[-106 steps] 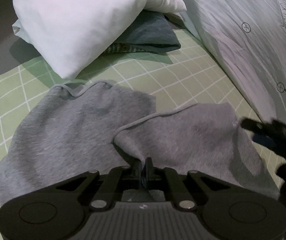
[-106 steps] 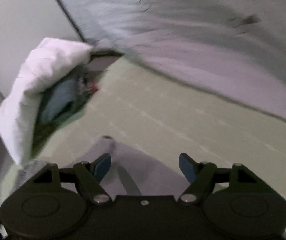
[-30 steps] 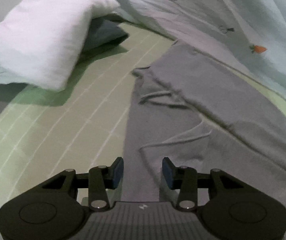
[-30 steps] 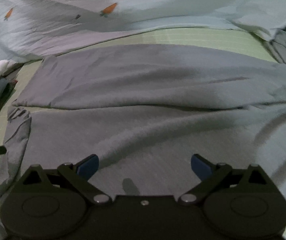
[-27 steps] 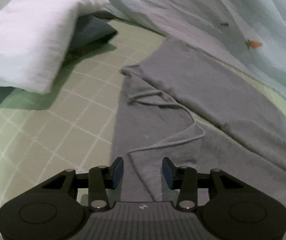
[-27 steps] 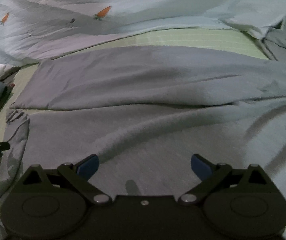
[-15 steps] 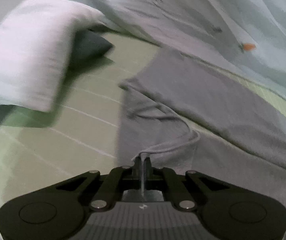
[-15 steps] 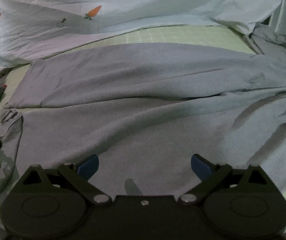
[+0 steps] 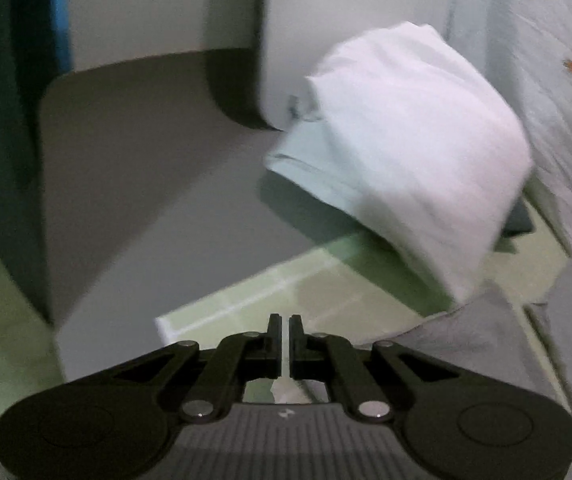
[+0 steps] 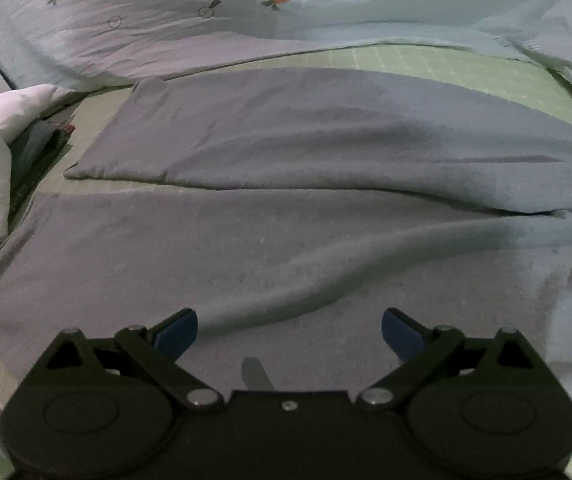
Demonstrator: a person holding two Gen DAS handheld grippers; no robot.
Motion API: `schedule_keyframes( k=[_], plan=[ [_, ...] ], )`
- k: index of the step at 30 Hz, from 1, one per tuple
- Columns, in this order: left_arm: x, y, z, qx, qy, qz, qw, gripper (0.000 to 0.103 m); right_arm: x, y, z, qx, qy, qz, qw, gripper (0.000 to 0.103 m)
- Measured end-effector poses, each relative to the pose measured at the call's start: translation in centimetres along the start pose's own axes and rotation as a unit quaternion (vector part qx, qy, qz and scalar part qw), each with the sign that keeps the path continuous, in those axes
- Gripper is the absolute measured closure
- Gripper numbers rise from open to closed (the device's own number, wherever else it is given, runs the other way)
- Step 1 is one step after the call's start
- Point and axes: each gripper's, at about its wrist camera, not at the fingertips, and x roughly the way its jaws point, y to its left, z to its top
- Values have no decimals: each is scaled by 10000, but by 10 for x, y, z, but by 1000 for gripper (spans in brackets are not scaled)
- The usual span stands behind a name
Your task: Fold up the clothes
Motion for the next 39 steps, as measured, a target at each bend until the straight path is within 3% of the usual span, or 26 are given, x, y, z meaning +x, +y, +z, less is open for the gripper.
schedule_keyframes(
  k=[5, 10, 16, 22, 29, 36, 37, 38, 39],
  plan=[
    [-11, -33, -12, 429, 79, -475, 9979, 66, 2, -12, 0, 251, 52, -62, 9997, 3],
    [-24, -74, -25, 892, 183, -1105, 9897, 36, -1, -45, -6, 895, 51, -123, 9959, 1],
    [-51, -144, -61, 1668, 425, -1841, 9677, 32, -20, -115, -31, 2040, -126, -302, 9784, 0],
    [-89, -187, -106, 2123, 576, -2223, 9498, 30, -42, -213, -68, 3370, -396, -504, 9393, 0],
    [-136, -218, -154, 2484, 575, -2197, 9417, 27, -71, -326, -100, 4372, -866, -854, 8911, 0],
    [-169, -244, -193, 2519, 638, -2088, 9428, 27, -94, -416, -125, 4879, -1193, -1109, 8576, 2],
    [-173, -248, -198, 2516, 664, -2088, 9427, 27, -96, -425, -124, 4906, -1201, -979, 8575, 4],
    [-175, -253, -204, 2522, 691, -2091, 9423, 27, -97, -435, -123, 4924, -1205, -830, 8580, 19],
    [-179, -259, -211, 2541, 708, -2098, 9415, 27, -96, -441, -122, 4895, -1155, -642, 8619, 54]
  ],
)
